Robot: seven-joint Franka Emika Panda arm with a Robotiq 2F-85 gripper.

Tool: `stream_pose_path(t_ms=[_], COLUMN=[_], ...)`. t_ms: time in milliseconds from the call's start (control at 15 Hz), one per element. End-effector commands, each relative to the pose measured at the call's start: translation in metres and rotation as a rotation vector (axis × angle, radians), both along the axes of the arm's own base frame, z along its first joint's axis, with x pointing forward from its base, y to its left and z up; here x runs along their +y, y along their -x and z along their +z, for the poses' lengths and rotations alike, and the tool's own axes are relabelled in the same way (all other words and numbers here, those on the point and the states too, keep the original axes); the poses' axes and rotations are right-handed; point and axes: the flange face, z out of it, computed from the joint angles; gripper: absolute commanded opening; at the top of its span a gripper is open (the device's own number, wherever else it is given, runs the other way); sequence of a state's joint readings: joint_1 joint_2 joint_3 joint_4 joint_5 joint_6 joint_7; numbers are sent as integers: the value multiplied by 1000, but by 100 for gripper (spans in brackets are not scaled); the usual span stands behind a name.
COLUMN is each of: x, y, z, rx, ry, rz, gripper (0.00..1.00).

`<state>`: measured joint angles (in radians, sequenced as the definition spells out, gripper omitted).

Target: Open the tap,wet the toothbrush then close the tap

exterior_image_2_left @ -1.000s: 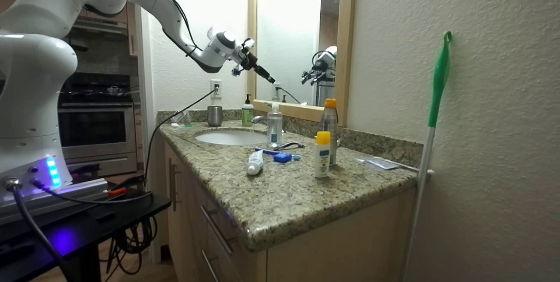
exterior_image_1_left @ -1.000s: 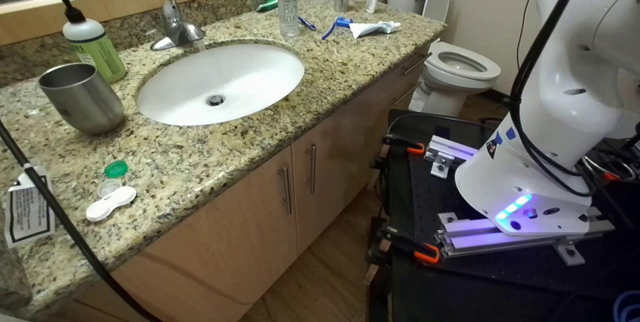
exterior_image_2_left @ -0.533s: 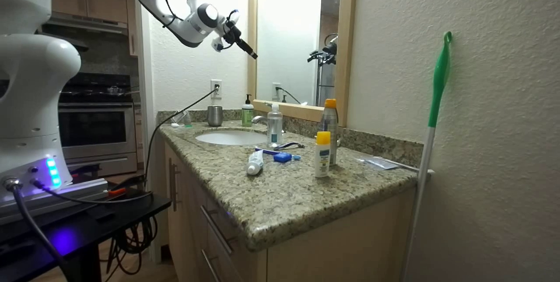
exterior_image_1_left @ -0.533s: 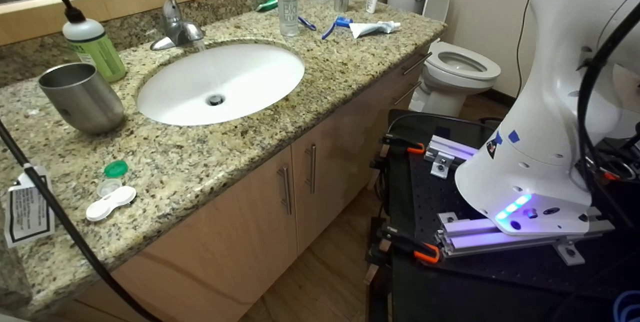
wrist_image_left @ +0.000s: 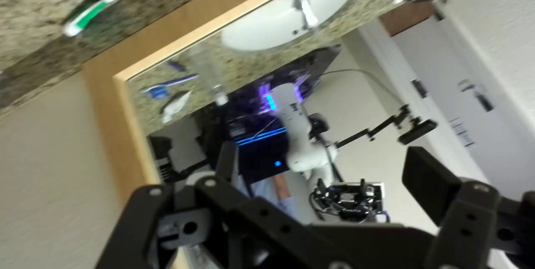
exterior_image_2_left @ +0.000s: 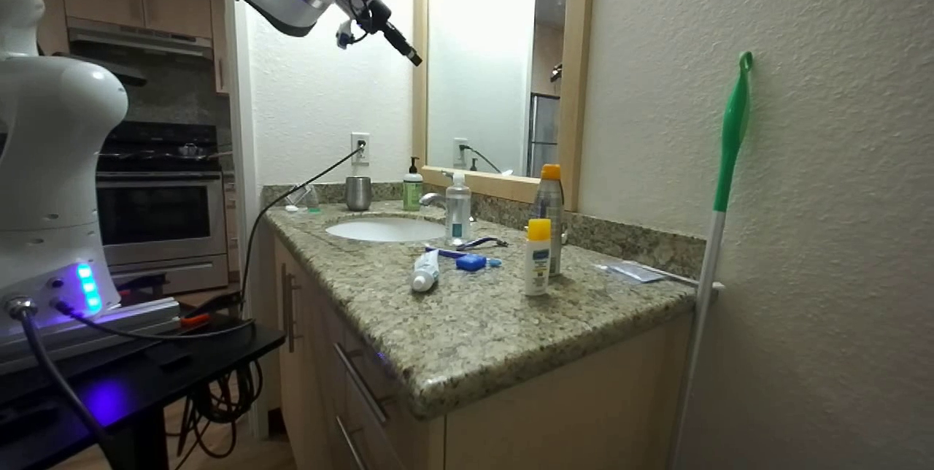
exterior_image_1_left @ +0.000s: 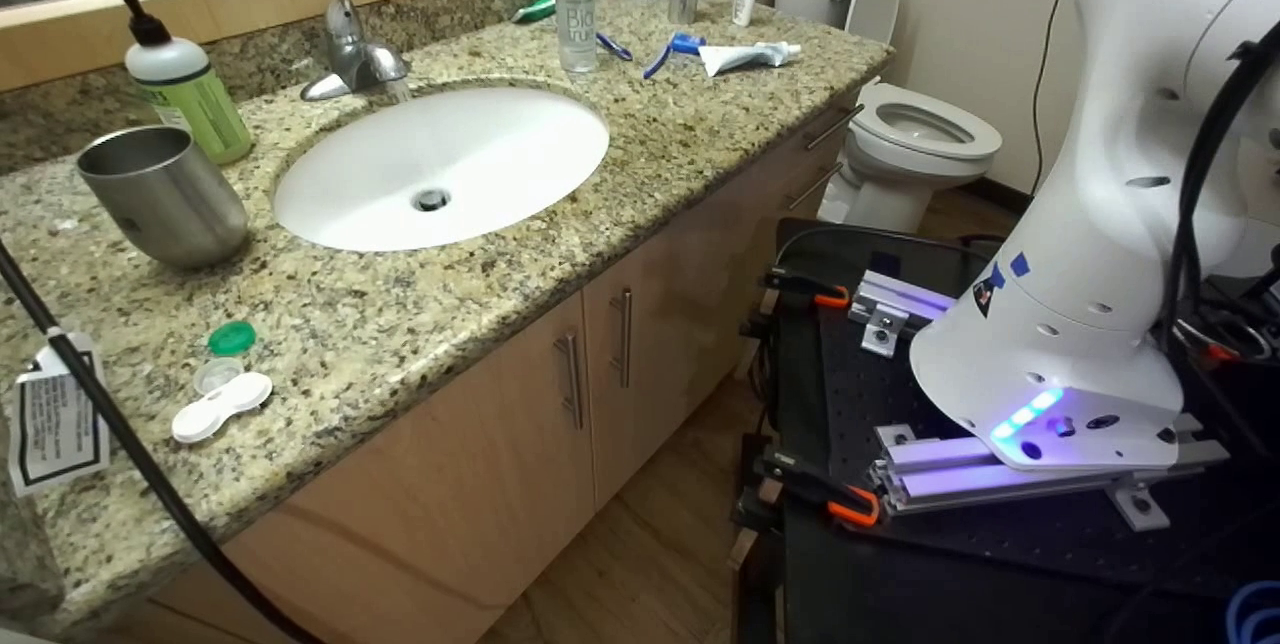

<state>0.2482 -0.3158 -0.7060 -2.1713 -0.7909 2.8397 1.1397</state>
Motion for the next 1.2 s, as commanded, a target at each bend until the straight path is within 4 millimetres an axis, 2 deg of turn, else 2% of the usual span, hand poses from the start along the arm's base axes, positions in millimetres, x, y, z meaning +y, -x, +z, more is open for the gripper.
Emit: stream_pose_path(t_ms=[0,67,200,333,400,533,667,800,1000,1133], x=[-43,-38,-55,-52,-49,-46,-65,-90,-120,-136], y=[83,43,78,86,85,51,38,42,60,79], z=[11,8,17,17,16,12,-3,-29,-77,-100], rx=[89,54,66,66,70,131,149,184,286,353], ry=[60,39,51,48,48,-129,-247,-379,-514,-519], rz=[-196,-128,-188,-188,-184,-156,-149,-150,-272,-364], gripper=[100,100,100,100,100,100,100,100,100,100])
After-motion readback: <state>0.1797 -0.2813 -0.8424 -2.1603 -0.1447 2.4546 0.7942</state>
